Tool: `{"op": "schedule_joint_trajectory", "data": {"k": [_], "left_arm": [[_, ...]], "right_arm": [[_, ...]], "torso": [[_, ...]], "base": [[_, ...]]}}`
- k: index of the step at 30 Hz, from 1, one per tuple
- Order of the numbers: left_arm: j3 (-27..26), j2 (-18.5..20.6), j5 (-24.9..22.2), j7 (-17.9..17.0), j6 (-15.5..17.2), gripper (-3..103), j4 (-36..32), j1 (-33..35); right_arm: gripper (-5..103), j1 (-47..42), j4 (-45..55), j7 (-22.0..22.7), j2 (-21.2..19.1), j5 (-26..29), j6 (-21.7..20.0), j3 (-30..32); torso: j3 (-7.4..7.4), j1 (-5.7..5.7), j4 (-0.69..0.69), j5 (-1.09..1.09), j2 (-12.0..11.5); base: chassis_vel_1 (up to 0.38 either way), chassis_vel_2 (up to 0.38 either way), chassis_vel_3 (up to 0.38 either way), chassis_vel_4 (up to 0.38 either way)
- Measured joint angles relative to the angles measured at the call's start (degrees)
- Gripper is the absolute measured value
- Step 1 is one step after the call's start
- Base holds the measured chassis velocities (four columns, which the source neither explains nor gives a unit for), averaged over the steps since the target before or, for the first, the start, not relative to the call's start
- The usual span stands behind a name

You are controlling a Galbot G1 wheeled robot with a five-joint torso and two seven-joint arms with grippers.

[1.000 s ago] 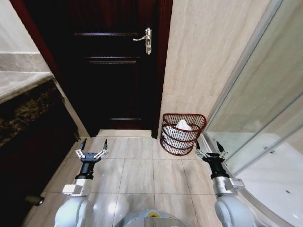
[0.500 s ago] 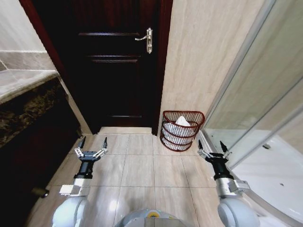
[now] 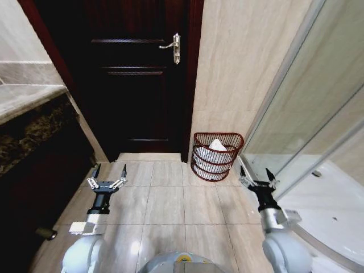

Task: Discard the used towel into the hamper.

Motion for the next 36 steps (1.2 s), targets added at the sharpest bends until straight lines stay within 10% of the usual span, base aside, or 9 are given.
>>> {"op": "schedule_joint_trajectory", "data": {"k": [36], "left_arm": [[0.4,1.2,-0.2,0.4,2.4,100,3.1,-4.3]], "right_arm": [[100,9.3,-14.6,1.3,-4.2,2.4,0.4,-3.1]], "torso": [[0.0,0.0,-0.03,0.0,0.0]], "base": [[0.0,0.0,0.0,0.0]]}}
